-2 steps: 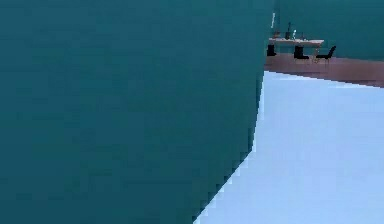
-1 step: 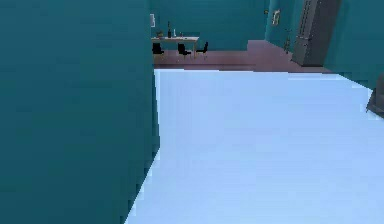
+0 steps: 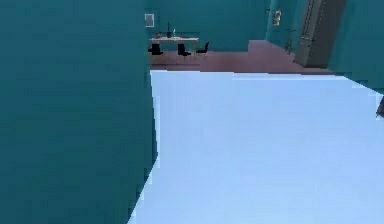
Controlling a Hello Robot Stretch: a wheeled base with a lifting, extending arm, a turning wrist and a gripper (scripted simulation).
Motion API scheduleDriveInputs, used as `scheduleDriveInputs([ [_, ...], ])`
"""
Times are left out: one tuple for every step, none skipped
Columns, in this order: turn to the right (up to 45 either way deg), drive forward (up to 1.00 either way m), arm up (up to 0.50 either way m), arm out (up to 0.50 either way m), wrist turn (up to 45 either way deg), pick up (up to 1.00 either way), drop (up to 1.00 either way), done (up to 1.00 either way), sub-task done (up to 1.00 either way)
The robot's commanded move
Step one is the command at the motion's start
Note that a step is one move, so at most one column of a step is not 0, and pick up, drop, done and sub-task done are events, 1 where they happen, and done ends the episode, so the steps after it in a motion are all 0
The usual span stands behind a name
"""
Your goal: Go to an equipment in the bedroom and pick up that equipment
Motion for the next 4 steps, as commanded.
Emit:
scheduleDriveInputs([
  [3.0,0.0,0.0,0.0,0.0,0.0,0.0,0.0,0.0],
  [0.0,1.0,0.0,0.0,0.0,0.0,0.0,0.0,0.0],
  [0.0,1.0,0.0,0.0,0.0,0.0,0.0,0.0,0.0],
  [15.0,0.0,0.0,0.0,0.0,0.0,0.0,0.0,0.0],
])
